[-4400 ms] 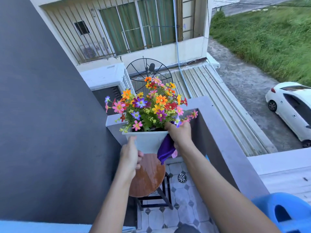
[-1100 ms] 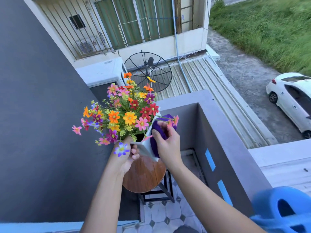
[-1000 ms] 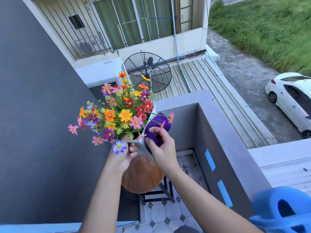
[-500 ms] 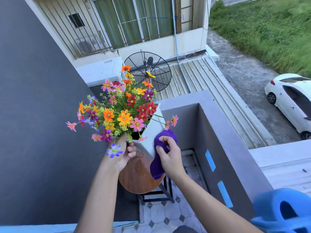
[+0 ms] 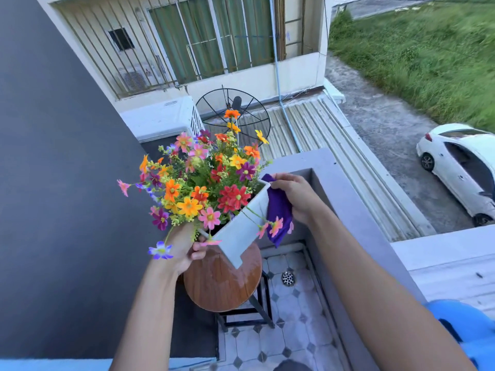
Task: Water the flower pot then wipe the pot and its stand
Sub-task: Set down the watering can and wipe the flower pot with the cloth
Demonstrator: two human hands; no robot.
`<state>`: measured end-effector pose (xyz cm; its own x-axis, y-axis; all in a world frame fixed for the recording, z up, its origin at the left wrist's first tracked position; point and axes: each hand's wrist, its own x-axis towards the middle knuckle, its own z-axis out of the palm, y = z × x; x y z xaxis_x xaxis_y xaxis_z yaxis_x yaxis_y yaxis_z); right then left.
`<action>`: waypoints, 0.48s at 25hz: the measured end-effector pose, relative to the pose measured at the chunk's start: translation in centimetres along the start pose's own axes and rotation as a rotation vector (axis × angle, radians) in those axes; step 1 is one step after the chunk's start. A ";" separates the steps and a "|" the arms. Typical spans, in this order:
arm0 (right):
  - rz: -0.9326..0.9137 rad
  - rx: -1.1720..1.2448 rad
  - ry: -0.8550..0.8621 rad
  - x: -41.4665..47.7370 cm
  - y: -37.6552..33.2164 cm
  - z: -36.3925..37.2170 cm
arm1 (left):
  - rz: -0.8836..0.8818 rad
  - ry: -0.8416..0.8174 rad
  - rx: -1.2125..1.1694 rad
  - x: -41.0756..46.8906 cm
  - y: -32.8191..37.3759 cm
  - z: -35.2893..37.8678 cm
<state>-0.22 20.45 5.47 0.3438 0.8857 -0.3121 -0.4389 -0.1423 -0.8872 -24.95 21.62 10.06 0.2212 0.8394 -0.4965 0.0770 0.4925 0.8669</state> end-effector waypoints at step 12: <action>0.239 -0.289 -0.305 -2.3 0.8 0.3 | 0.048 -0.013 -0.146 -0.7 0.5 -2.1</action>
<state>-1.58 18.40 5.59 -0.0167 0.8965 -0.4427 -0.2126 -0.4358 -0.8746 -27.16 21.73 10.72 0.2335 0.8603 -0.4532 -0.0755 0.4807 0.8736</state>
